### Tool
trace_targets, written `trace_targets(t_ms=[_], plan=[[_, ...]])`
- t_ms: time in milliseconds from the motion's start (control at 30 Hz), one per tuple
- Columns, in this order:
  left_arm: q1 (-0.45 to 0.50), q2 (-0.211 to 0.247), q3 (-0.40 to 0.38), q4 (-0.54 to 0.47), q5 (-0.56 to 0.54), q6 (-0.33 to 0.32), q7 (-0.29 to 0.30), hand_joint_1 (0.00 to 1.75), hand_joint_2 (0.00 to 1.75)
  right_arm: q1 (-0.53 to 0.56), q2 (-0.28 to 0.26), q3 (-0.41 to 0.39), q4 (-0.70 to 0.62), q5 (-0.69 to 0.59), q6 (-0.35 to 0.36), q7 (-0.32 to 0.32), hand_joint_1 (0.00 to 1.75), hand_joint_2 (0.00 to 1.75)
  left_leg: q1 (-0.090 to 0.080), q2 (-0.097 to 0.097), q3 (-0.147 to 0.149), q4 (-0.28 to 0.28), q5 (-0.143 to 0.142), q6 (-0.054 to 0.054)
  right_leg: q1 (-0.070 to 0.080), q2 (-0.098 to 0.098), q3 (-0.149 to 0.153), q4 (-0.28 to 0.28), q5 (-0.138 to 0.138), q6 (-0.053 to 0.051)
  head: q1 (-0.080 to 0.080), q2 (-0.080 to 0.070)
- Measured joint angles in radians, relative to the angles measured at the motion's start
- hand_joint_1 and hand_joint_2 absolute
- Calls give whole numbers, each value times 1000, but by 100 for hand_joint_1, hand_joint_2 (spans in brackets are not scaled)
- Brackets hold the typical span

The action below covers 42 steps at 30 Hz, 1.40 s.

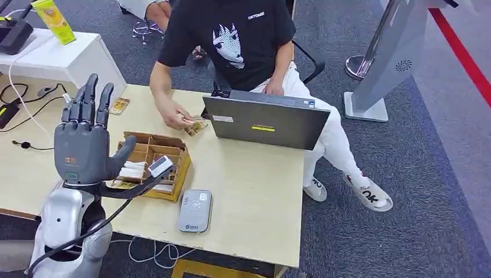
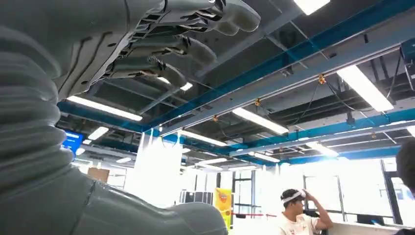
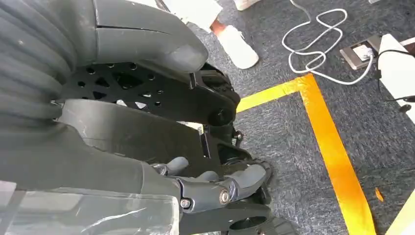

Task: Pass the card to the sensor for recognition and then transmit it.

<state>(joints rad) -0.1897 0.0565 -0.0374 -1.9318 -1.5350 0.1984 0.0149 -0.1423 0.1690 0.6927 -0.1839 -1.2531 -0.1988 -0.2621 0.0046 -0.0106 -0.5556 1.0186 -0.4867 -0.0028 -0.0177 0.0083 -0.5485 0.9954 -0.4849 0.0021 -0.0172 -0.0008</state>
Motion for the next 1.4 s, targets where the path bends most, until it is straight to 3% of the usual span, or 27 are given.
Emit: trace_targets(t_ms=[67,133,167,200,267,300,333,367,400,433,467,533,567,600,633,667,700,767,800,867,1000,1133,1167,1233,1333,1400], plan=[[32,-15,6,-23,107,81,-41,0,175,6,-1,-21,2,-63,0,-26,0,175,0,1,-1,0,0,0,0,1,1,1,0,0,0,0],[141,-69,34,-133,314,186,-132,0,175,16,-4,-67,5,-99,4,-44,0,175,0,7,0,-1,-3,1,0,7,0,0,0,0,-1,0],[195,-95,54,-178,423,206,-185,0,175,20,-6,-82,7,-103,4,-43,0,175,0,8,0,0,-3,1,0,7,-1,0,-1,0,-1,0],[247,-130,83,-217,559,204,-249,0,175,21,-9,-95,10,-111,8,-31,0,175,-1,8,0,0,-4,2,0,7,-1,-1,-2,2,1,0],[331,-211,195,-256,885,136,-352,0,175,19,-17,-116,13,-130,31,34,0,175,-1,7,0,0,-6,3,-1,6,0,-2,-3,2,2,0],[358,-241,236,-256,964,114,-367,0,175,16,-21,-123,14,-138,42,61,0,175,-1,7,1,0,-6,3,-1,6,-1,-2,-3,2,1,0],[383,-267,318,-240,1107,50,-363,0,175,15,-30,-139,19,-164,74,124,0,175,-1,8,1,0,-6,3,-1,6,-3,-3,-3,3,2,0],[385,-290,393,-188,1215,-30,-335,0,175,16,-37,-154,20,-192,110,181,0,175,-1,7,1,0,-6,3,-1,6,-2,-3,-4,3,2,0],[380,-304,468,-90,1300,-149,-294,0,175,19,-45,-174,25,-221,153,247,0,175,-1,6,1,-1,-6,4,-1,5,-1,-3,-5,5,2,0],[359,-307,548,34,1307,-229,-280,0,175,25,-47,-190,27,-238,178,292,0,175,-2,5,2,-1,-6,3,-1,5,0,-3,-5,5,5,0],[323,-304,656,210,1276,-285,-306,0,175,30,-49,-207,28,-250,203,332,0,175,-2,7,3,-3,-5,2,-2,5,2,-2,-4,4,5,0],[291,-290,828,510,1217,-290,-398,9,175,39,-51,-229,30,-259,242,356,0,175,0,18,6,-3,-6,-2,-1,16,-2,-1,0,-3,0,0],[288,-280,895,623,1203,-290,-434,175,175,45,-53,-239,31,-264,270,357,0,175,1,26,5,-3,-6,-3,0,23,-5,-1,2,-4,-3,0],[278,-277,942,713,1197,-292,-441,175,175,50,-58,-247,34,-264,302,359,59,175,1,25,3,-2,-5,-2,1,23,-7,-1,2,-3,-4,0],[263,-274,976,774,1196,-303,-404,175,175,53,-60,-251,35,-261,320,359,173,175,1,21,1,-2,-4,-1,1,19,-6,-1,2,-2,-4,0],[247,-270,1016,840,1197,-300,-324,175,175,54,-65,-253,35,-246,337,359,175,175,1,15,0,-2,-4,-1,1,14,-5,-1,1,-1,-3,0],[227,-263,1061,922,1197,-262,-234,175,175,54,-71,-252,36,-230,338,355,175,175,0,12,0,-2,-5,-1,1,10,-3,-1,0,-1,-2,0],[191,-241,1143,1115,1184,-113,-113,175,175,54,-85,-249,36,-197,341,317,175,175,0,11,0,-2,-5,-1,0,9,-2,-1,-1,-1,-2,0],[182,-232,1180,1205,1175,-32,-75,175,175,54,-92,-242,36,-177,350,281,175,175,0,11,1,-2,-5,-1,0,10,-3,-2,-1,-1,-2,0],[174,-224,1218,1325,1158,62,-39,175,175,54,-104,-226,37,-136,346,206,175,175,0,10,0,-1,-5,0,0,7,-3,-2,-1,0,-1,0],[155,-214,1268,1471,1170,75,-58,175,175,49,-116,-173,41,-64,348,99,175,175,0,8,-1,-1,-5,0,0,7,-2,-3,-1,0,1,0],[138,-203,1289,1527,1177,4,-137,175,175,48,-117,-140,42,-55,348,85,175,175,0,9,0,-1,-4,1,0,6,-2,-2,0,0,1,0],[136,-201,1290,1535,1170,-12,-151,2,175,48,-117,-137,42,-56,348,95,3,175,0,9,0,-1,-4,0,0,6,-2,-2,0,-1,1,0],[133,-197,1290,1547,1145,-49,-158,0,175,47,-118,-133,42,-68,348,132,0,175,1,9,0,-1,-4,0,1,6,-2,-2,0,-1,1,0],[136,-186,1268,1559,1081,-95,-105,0,175,50,-118,-139,40,-57,361,230,0,175,2,9,1,-1,-4,0,2,6,-2,-2,0,-1,1,0],[145,-179,1226,1563,1082,-102,-92,0,175,55,-118,-153,34,-15,380,242,0,175,2,9,0,-1,-4,0,2,6,-2,-2,0,-1,1,0]])
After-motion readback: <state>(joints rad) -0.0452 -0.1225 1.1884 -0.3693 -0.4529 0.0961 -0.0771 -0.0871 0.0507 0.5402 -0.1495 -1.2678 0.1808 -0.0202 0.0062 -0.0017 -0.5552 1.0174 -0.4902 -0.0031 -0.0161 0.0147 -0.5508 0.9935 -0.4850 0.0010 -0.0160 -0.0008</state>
